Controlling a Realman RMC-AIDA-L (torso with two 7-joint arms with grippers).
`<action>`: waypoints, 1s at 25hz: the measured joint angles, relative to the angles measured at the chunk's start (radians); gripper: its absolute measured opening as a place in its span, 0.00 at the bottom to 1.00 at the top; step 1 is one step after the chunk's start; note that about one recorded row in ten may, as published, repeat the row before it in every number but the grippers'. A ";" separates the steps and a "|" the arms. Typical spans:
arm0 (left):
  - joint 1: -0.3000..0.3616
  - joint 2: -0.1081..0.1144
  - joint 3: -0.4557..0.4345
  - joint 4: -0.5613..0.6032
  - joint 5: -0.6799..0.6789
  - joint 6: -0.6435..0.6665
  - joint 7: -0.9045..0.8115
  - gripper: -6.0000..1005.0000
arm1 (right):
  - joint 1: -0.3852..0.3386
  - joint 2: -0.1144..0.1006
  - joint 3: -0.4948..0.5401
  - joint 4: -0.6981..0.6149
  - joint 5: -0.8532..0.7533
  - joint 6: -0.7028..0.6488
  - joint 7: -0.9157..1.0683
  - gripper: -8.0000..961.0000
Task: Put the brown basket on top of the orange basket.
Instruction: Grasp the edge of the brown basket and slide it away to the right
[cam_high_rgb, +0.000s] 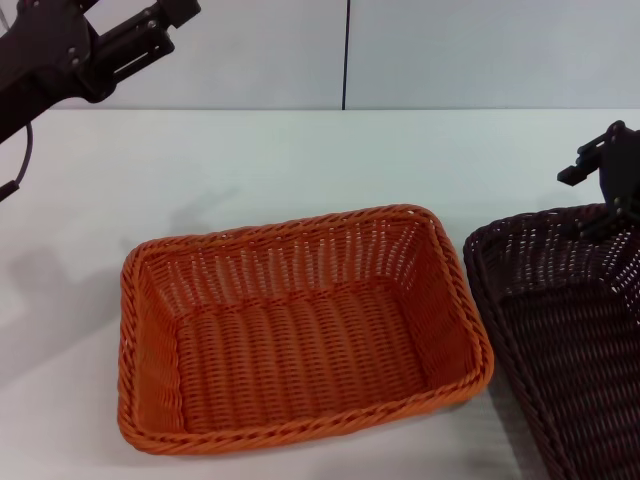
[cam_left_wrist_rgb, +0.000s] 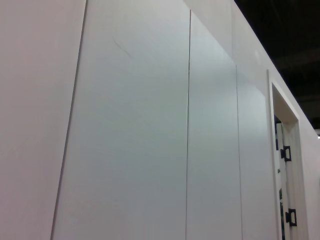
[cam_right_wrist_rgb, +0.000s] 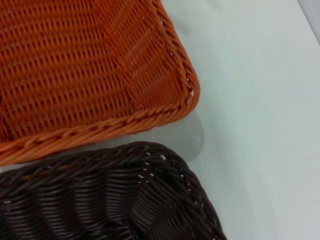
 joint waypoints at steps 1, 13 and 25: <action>0.000 0.000 0.000 0.000 0.000 0.000 0.000 0.83 | 0.001 0.000 -0.001 0.006 0.000 0.009 -0.003 0.67; -0.008 -0.002 0.007 -0.001 0.000 0.000 0.000 0.83 | 0.021 0.003 -0.010 0.138 -0.001 0.102 -0.074 0.65; -0.007 -0.005 0.016 -0.002 -0.001 0.000 -0.006 0.83 | 0.026 0.010 -0.011 0.200 0.008 0.106 -0.131 0.62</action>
